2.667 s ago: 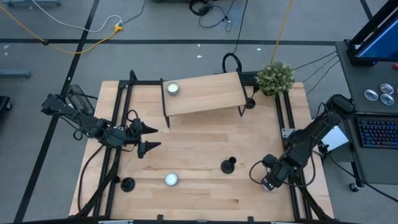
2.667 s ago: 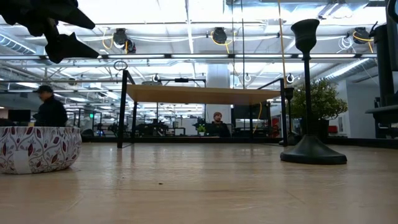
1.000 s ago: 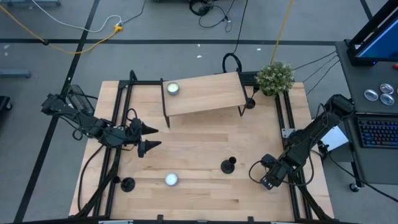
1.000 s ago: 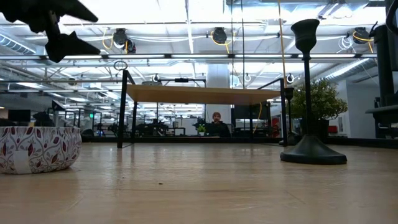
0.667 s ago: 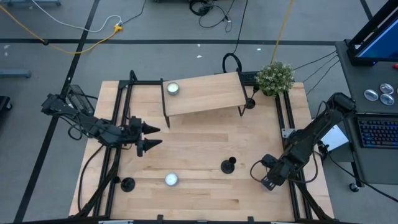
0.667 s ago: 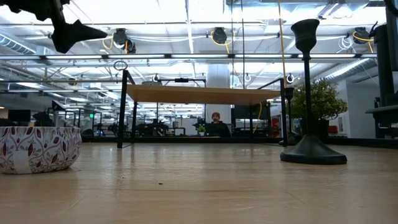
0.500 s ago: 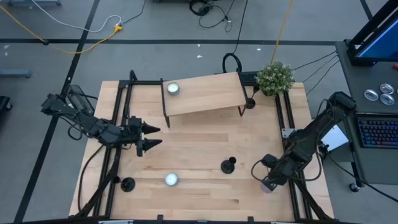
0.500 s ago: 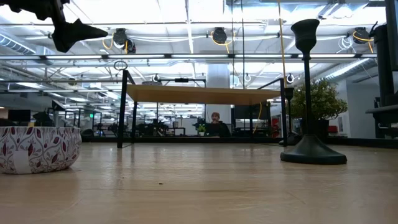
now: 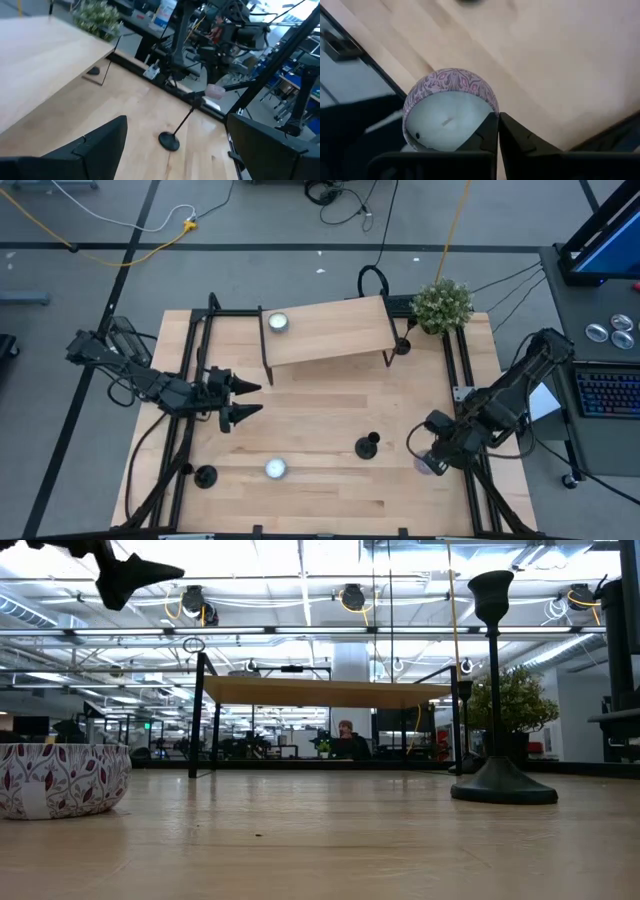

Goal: Pick & Place candle stick holders
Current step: Put the pink patterned scented candle on the shelf

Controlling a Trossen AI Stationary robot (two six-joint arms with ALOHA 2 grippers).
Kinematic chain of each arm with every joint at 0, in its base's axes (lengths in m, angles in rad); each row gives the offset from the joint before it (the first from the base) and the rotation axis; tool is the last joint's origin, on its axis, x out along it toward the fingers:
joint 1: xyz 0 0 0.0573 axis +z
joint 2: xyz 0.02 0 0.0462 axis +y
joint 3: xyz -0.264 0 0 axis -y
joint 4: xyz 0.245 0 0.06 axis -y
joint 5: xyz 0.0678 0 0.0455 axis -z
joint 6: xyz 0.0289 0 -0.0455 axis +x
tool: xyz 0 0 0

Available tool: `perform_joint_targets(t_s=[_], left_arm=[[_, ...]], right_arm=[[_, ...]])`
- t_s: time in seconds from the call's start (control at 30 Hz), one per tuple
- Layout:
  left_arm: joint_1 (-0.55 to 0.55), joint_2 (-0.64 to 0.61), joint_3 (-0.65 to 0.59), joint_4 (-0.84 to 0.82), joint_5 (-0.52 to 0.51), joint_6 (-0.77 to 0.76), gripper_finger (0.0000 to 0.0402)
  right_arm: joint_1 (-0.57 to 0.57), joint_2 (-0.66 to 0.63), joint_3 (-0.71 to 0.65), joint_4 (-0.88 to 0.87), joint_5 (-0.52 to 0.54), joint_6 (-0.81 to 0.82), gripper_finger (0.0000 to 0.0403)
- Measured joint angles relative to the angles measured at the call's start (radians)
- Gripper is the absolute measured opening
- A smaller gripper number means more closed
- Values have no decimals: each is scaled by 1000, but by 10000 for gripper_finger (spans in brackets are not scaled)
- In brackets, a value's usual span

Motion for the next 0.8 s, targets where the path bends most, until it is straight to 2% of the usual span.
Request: perform_joint_targets(t_s=[0.2, 0.4, 0.6, 0.8], left_arm=[[1, 71, 0, 124, 0, 62, 351], [6, 138, 5, 250, -1, 104, 351], [40, 220, 96, 241, 11, 129, 351], [82, 326, 274, 46, 54, 154, 351]], right_arm=[[-110, 0, 117, -97, 81, -151, 0], [-265, 1, 184, -116, 81, -362, 0], [-437, 24, 221, -90, 78, -604, 0], [-580, 76, 267, -8, 76, -831, 0]])
